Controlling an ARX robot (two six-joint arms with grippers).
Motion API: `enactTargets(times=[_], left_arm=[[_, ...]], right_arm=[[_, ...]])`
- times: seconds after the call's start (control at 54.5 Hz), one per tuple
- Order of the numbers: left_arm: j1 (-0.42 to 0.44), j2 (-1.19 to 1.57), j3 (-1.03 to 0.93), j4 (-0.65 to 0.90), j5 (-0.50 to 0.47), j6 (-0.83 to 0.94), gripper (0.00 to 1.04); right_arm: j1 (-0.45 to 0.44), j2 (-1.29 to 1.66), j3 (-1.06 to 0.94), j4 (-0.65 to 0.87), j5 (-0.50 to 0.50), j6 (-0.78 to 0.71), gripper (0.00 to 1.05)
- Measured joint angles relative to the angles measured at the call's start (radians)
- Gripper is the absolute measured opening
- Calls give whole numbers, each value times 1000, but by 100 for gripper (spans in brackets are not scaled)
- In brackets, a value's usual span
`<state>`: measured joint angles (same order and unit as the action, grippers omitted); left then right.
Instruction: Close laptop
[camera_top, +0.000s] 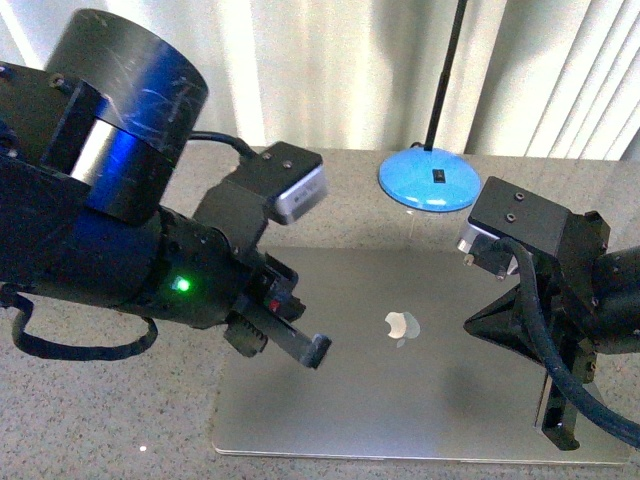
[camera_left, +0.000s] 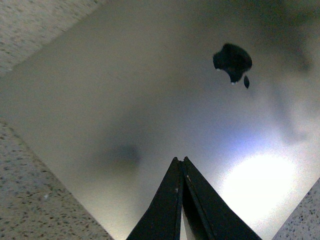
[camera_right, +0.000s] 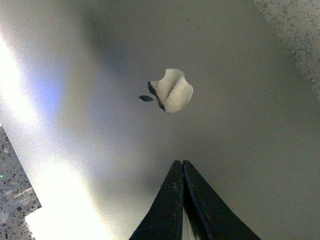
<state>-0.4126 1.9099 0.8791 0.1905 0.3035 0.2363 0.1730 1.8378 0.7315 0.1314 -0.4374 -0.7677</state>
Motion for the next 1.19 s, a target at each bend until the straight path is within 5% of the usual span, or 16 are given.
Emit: enactTargets(times=[0.22,0.33,0.55,0.587,0.661,0.771,0.881,0.954,1.193], left_arm=[[90,-137,-58,222,-23,-222,4],[139,-216,-72,396,-95,-363,18],[154,-229,-79,418,-101,-459,57],[150,-224,-83,424,-115,-458,62],[132,-214,-141,602,-316,-387,53],[150,-252,-273,829,-523,-301,35],[199,-351,-393,881,-525,-269,15],[217,-408,-456,889,-498,-261,3],[271,-546,-622,920,-439,-247,4]], right_arm=[[6,-94,-36,164,90,124,3],[10,-154,-40,294,167,245,13],[15,-175,-38,322,180,365,52],[29,-148,-76,464,297,418,48],[35,-131,-165,736,502,544,38],[16,-177,-280,990,612,668,22],[-17,-296,-364,1047,599,726,3],[-29,-348,-417,1043,578,739,3],[-74,-523,-550,985,539,753,3]])
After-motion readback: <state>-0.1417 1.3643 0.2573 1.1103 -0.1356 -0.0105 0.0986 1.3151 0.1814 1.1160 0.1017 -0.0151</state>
